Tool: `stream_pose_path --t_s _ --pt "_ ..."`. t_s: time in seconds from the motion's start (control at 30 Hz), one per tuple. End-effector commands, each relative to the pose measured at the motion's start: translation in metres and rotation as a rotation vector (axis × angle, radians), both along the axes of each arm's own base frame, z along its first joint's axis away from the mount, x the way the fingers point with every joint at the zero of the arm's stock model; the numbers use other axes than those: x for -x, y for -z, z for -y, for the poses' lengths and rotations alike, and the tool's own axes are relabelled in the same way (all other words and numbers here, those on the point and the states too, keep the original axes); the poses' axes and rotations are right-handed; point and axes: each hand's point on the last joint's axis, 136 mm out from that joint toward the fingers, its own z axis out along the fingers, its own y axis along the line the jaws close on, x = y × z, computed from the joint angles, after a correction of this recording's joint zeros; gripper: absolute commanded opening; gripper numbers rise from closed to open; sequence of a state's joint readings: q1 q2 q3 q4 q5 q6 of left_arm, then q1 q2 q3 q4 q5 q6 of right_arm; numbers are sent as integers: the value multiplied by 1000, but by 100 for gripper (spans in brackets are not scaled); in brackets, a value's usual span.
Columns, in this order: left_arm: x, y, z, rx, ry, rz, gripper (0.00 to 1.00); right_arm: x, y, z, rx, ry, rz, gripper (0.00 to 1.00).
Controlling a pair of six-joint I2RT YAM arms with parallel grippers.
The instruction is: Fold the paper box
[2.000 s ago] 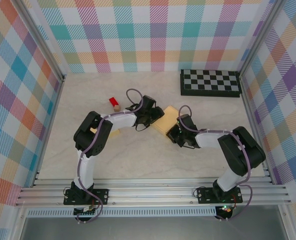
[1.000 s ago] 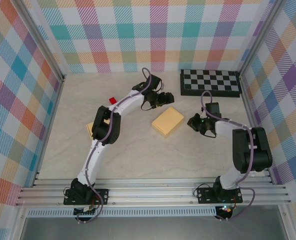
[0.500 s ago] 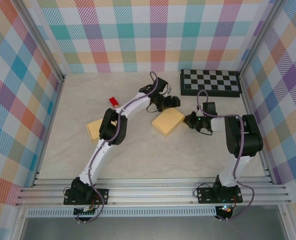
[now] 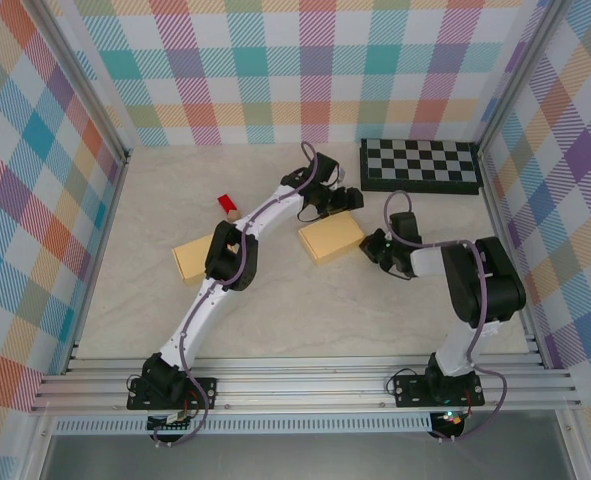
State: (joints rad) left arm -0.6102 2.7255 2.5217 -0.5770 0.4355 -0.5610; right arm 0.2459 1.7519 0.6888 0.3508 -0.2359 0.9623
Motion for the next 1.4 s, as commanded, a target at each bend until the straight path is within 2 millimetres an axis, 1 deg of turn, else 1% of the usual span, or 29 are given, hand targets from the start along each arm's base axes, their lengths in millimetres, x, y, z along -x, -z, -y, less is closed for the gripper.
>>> stream_pose_path --t_s 0.0,0.07,0.13,0.2,0.27,0.33,0.37,0.43,0.47,0.53,0.57,0.63,0.7,0.73,0.77,0.8,0.83,0.9,0.93,0.97,1.0,1.1,1.13,1.17,1.2,1.23,1.27,1.33,1.37 --pt "32 20 15 -12 46 -111 77 21 -18 -25 -51 -21 19 4" --pt "15 15 -2 -26 8 -87 77 39 -18 -26 -9 -15 0 4" --pt "-3 4 -19 -40 -22 -52 78 53 -20 -27 14 -6 1 6" --pt "-22 -9 -44 -62 -67 -18 78 61 -21 -34 22 -22 10 7" --pt "-37 -23 -67 -76 -110 6 78 60 -19 -41 24 -60 0 7" --pt "-48 -45 -92 -99 -145 42 78 57 -20 -48 2 -71 3 6" --pt "-52 -57 -105 -120 -160 63 79 57 -24 -47 0 -65 11 6" --pt "-55 -90 -132 -168 -186 120 80 59 -35 -41 38 -61 42 6" --pt "-53 -113 -146 -193 -201 159 81 60 -46 -34 78 -65 73 8" --pt "-45 -150 -173 -252 -241 222 83 65 -71 -19 177 -89 138 10" --pt "-38 -167 -187 -279 -268 253 88 66 -88 -10 243 -109 185 11" --pt "-17 -201 -208 -290 -312 336 91 72 -115 10 365 -126 251 15" --pt "15 -222 -232 -287 -368 408 95 78 -144 36 465 -104 318 26" --pt "32 -232 -244 -278 -402 441 97 81 -154 47 501 -90 344 31" --pt "51 -238 -261 -283 -455 475 97 84 -164 59 538 -72 373 36" --pt "75 -236 -282 -297 -517 500 97 88 -175 70 579 -54 404 41" --pt "91 -224 -299 -318 -564 513 97 90 -181 77 606 -41 426 46" --pt "136 -220 -343 -366 -678 621 98 95 -192 95 710 -25 479 65" --pt "152 -219 -361 -383 -727 690 98 96 -192 99 747 -31 493 72" --pt "175 -206 -386 -436 -789 743 98 95 -191 104 796 -43 510 80" --pt "198 -193 -412 -505 -859 780 100 95 -186 108 838 -53 514 85" --pt "251 -160 -464 -660 -964 824 100 89 -173 118 907 -50 525 97" --pt "265 -150 -479 -701 -1030 808 100 88 -167 120 920 -42 526 100" --pt "279 -141 -493 -716 -1112 784 100 84 -165 124 937 -27 539 100" --pt "282 -140 -496 -687 -1143 802 100 81 -161 129 952 -4 539 100" --pt "279 -141 -495 -665 -1152 833 100 78 -157 134 963 16 532 100" --pt "277 -136 -498 -684 -1165 842 100 74 -153 140 969 35 522 100" --pt "276 -116 -511 -733 -1222 796 100 67 -142 150 987 68 510 100" --pt "270 -109 -513 -719 -1233 787 100 64 -137 154 997 74 508 100"
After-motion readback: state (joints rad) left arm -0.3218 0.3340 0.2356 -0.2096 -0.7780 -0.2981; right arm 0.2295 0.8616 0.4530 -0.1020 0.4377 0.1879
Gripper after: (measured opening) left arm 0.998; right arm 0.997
